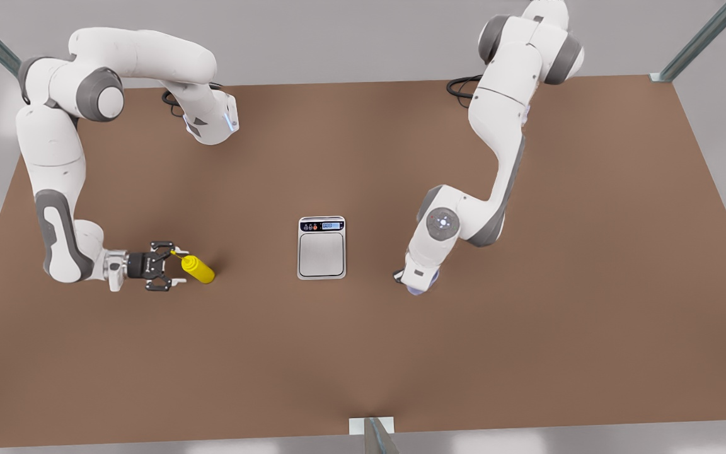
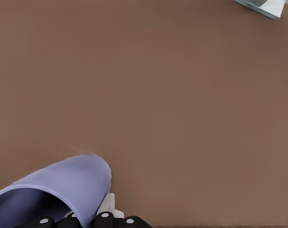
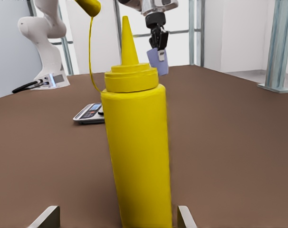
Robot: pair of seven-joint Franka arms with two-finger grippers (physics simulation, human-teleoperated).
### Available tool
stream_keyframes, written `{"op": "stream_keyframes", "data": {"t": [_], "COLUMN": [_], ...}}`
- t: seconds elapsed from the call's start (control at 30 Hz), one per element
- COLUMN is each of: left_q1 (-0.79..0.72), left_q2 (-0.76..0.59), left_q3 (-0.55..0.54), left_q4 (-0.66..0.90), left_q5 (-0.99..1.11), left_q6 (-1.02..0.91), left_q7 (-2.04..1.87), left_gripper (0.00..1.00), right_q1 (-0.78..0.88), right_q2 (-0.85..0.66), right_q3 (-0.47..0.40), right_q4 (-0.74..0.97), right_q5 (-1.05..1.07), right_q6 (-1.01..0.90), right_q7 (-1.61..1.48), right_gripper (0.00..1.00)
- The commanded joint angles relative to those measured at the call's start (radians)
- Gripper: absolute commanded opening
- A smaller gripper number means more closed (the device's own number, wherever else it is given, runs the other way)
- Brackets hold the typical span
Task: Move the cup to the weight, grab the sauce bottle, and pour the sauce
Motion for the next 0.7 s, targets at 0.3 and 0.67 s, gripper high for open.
{"op": "stream_keyframes", "data": {"t": [0.3, 0.67], "left_q1": [-0.108, -0.221], "left_q2": [0.111, 0.246], "left_q3": [-0.004, -0.004], "left_q4": [0.246, 0.457], "left_q5": [-0.043, -0.042], "left_q6": [-0.146, -0.178], "left_q7": [-0.22, -0.38], "left_gripper": [0.21, 0.21], "right_q1": [0.048, 0.084], "right_q2": [0.025, 0.032], "right_q3": [0.002, 0.003], "right_q4": [0.013, 0.023], "right_q5": [0.033, 0.073], "right_q6": [-0.002, 0.0], "right_q7": [0.006, 0.006], "right_gripper": [0.93, 0.92]}}
